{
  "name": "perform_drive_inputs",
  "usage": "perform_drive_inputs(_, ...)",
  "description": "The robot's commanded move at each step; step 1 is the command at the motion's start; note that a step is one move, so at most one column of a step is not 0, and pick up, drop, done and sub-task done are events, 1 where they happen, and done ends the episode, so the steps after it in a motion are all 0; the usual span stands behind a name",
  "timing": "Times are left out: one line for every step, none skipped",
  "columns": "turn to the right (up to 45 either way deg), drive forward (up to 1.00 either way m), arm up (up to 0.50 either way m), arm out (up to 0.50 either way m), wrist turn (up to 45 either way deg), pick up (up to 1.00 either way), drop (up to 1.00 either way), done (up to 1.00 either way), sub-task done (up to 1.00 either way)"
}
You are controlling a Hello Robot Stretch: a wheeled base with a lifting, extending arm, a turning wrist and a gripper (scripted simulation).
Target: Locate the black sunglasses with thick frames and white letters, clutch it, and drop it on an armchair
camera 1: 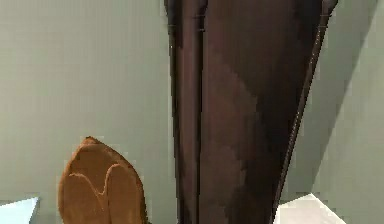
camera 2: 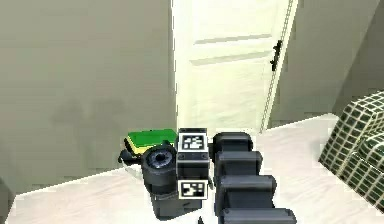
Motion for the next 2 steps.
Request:
perform_drive_inputs(45.0, 0.00, 0.00, 0.00, 0.0, 0.00, 0.00, 0.00, 0.00)
perform_drive_inputs(45.0, 0.00, 0.00, 0.00, 0.0, 0.00, 0.00, 0.00, 0.00)
